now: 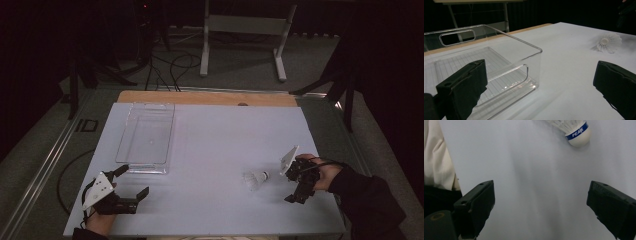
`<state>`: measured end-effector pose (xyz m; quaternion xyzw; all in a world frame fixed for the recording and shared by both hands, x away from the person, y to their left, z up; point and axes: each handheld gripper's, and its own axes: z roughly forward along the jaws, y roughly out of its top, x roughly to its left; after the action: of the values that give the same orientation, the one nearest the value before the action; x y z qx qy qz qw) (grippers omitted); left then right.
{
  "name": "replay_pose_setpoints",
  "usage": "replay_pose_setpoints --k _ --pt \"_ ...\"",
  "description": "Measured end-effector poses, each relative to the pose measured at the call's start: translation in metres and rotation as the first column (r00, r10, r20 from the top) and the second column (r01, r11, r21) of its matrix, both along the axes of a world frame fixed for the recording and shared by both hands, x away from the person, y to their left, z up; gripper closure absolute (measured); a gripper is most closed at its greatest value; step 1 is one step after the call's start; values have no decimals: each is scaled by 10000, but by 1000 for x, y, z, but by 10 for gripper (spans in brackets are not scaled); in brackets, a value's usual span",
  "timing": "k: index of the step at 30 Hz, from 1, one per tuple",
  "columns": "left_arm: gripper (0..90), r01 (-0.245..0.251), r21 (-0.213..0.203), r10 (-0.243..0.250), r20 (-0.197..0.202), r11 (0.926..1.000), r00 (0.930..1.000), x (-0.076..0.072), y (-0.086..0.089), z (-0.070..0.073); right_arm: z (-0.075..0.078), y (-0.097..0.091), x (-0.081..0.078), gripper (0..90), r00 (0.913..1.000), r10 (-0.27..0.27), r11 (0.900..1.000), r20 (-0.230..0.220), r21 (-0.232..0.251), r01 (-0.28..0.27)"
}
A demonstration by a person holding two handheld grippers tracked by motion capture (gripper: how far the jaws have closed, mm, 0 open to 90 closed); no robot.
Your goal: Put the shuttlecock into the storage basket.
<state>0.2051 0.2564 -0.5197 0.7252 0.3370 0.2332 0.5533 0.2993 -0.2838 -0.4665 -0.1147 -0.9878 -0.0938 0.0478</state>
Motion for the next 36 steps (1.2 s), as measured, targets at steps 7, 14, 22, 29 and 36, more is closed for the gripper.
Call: replay_pose_setpoints --k 7,14,22,29,36 --pt "0 12 9 -12 -3 10000 10000 0 0 0 5 8 6 92 9998 180 9987 105 -484 -174" --pt "0 19 5 -19 -7 10000 10000 0 0 0 7 14 13 138 9996 172 9968 -217 -778 -188" --pt "0 21 -14 -21 -12 10000 10000 0 0 0 6 18 26 107 9981 -308 9980 -543 -560 278" --pt "0 30 -9 -30 -17 10000 10000 0 0 0 4 21 31 92 9992 393 9966 -119 -725 -401" --pt "0 70 7 -70 -33 10000 10000 0 0 0 4 23 31 93 9865 1617 9865 237 -283 -1611"
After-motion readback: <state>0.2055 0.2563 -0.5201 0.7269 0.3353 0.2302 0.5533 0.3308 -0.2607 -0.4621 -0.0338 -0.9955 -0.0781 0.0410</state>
